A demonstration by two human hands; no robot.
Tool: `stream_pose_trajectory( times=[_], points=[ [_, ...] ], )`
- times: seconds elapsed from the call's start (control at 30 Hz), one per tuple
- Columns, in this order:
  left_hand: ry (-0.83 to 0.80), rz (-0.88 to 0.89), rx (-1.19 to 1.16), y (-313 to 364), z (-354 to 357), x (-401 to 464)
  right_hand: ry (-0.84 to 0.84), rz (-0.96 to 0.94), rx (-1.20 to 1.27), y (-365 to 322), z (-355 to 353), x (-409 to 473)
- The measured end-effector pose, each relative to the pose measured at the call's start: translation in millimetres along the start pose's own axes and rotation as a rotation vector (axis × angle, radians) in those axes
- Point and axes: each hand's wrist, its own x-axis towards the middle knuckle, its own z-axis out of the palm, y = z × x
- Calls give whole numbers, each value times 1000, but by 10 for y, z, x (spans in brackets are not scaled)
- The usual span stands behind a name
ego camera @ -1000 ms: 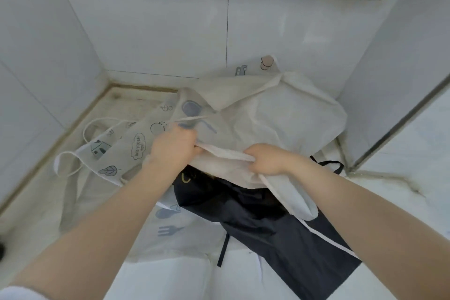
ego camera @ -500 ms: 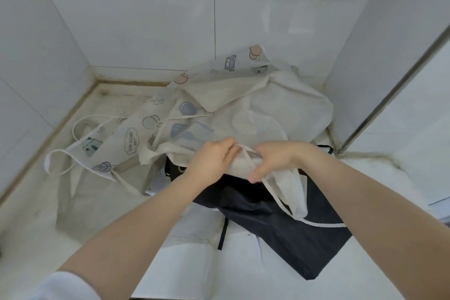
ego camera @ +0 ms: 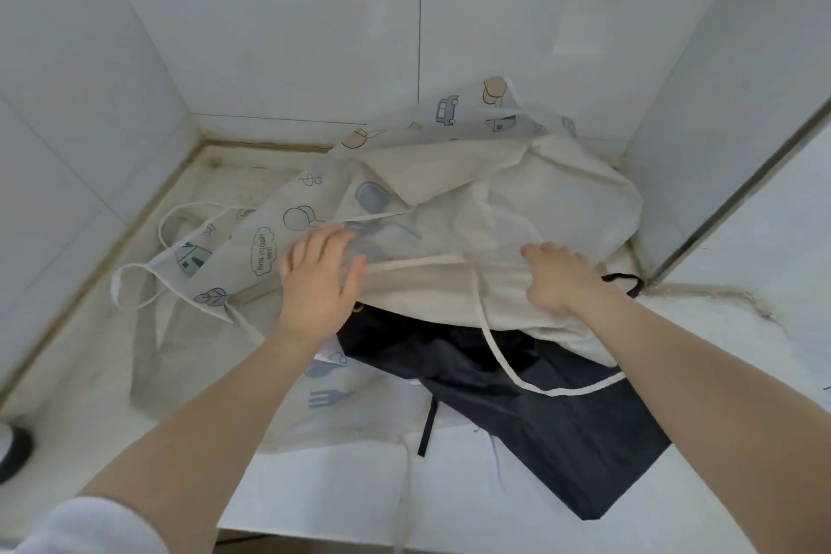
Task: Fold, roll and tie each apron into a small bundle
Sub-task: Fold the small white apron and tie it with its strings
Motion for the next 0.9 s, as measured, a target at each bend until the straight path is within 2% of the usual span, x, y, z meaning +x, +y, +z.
stream_pose_trajectory(
  times=[0.07,0.13,0.2,0.23,0.27,0.37,0.47,0.57,0.67,0.73,0.8,0.87,0.9],
  points=[
    [61,-365,-9,-133,-57,66,47,-174,31,-266,-10,-8],
    [-64,-815,-124,-269,-90,138,95,-353,15,-560,-47,-16],
    [-165,-1256,-596,-335,-127,201,80,-483,1,-804,-38,-6],
    [-205,-1414,-872,-336,-125,207,63,-517,11,-895,-24,3],
    [-224,-1491,-1044,-298,-149,195,43,-531,50,-976,0,17],
    [-229,-1480,-1270,-271,-33,277,-1,-497,259,-1129,107,35],
    [-183,-1396,-1379,-212,0,444,-52,-474,216,-1135,291,66],
    [13,-1182,-1546,-121,-145,661,-171,-437,253,-1075,356,120],
    [294,-865,-1663,-4,-396,809,-145,-431,364,-1092,254,199],
    [413,-741,-1601,11,-551,804,-103,-444,364,-1151,194,245],
    [469,-733,-1385,-164,-556,684,-88,-455,248,-1196,198,281],
    [374,-929,-1075,-534,-409,500,-89,-457,143,-1230,246,277],
    [251,-1066,-913,-765,-286,413,-83,-458,131,-1235,275,272]
  ],
)
